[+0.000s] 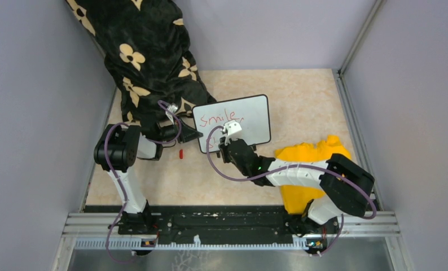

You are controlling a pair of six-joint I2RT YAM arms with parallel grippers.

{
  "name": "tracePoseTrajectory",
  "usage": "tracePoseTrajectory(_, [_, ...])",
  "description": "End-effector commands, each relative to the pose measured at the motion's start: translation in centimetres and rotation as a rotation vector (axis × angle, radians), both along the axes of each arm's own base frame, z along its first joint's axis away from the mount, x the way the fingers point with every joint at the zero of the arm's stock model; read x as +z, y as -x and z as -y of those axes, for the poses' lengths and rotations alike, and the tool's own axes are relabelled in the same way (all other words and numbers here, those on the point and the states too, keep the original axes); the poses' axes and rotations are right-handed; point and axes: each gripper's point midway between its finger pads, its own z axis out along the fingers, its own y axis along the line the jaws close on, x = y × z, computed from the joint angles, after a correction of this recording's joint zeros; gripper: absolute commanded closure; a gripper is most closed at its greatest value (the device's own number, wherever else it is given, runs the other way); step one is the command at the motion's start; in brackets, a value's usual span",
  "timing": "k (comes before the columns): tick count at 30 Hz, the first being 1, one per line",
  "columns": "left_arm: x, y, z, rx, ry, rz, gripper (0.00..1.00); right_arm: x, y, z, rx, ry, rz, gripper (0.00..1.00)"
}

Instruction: Write a sentence on the whiteboard

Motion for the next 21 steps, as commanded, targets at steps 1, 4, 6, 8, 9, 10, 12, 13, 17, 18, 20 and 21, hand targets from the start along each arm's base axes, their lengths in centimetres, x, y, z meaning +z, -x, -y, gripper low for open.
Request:
tracePoseTrajectory(1, [-1.7, 0.2, 0.1, 0.010, -0.018, -0.081, 1.00, 3.5, -0.8, -2.1, 0.024, -0.092, 0.057, 1.00])
tracePoseTrajectory(4, [-1.7, 0.2, 0.1, 0.010, -0.018, -0.083, 1.00, 3.5, -1.2, -2.4, 0.012, -0.092, 0.053, 1.00])
tracePoseTrajectory(6, [-1.8, 0.2, 0.1, 0.010, -0.018, -0.086, 1.00, 3.4, -1.4, -2.5, 0.002, -0.097, 0.050, 1.00])
tracePoseTrajectory(8, [-1.8, 0.3, 0.1, 0.009, -0.018, -0.086, 1.00, 3.4, -1.6, -2.6, -0.006, -0.095, 0.052, 1.00])
tracePoseTrajectory(9, [-1.8, 0.2, 0.1, 0.010, -0.018, -0.085, 1.00, 3.3, -1.6, -2.6, -0.009, -0.091, 0.050, 1.00])
tracePoseTrajectory(10, [-1.8, 0.2, 0.1, 0.009, -0.018, -0.085, 1.00, 3.2, -1.7, -2.6, -0.015, -0.085, 0.049, 1.00])
tracePoseTrajectory(12, [-1.8, 0.2, 0.1, 0.009, -0.018, -0.085, 1.00, 2.8, -1.9, -2.4, -0.025, -0.072, 0.046, 1.00])
tracePoseTrajectory(13, [-1.8, 0.3, 0.1, 0.010, -0.018, -0.086, 1.00, 2.7, -2.0, -2.4, -0.030, -0.066, 0.045, 1.00])
tracePoseTrajectory(17, [-1.7, 0.2, 0.1, 0.011, -0.018, -0.084, 1.00, 2.0, -2.3, -1.9, -0.052, -0.045, 0.035, 1.00])
tracePoseTrajectory(18, [-1.8, 0.2, 0.1, 0.010, -0.018, -0.085, 1.00, 1.8, -2.4, -1.7, -0.059, -0.039, 0.034, 1.00])
tracePoseTrajectory(20, [-1.8, 0.2, 0.1, 0.011, -0.018, -0.085, 1.00, 1.6, -2.5, -1.5, -0.071, -0.032, 0.031, 1.00])
tracePoseTrajectory(21, [-1.8, 0.2, 0.1, 0.010, -0.018, -0.085, 1.00, 1.4, -2.6, -1.4, -0.073, -0.031, 0.028, 1.00])
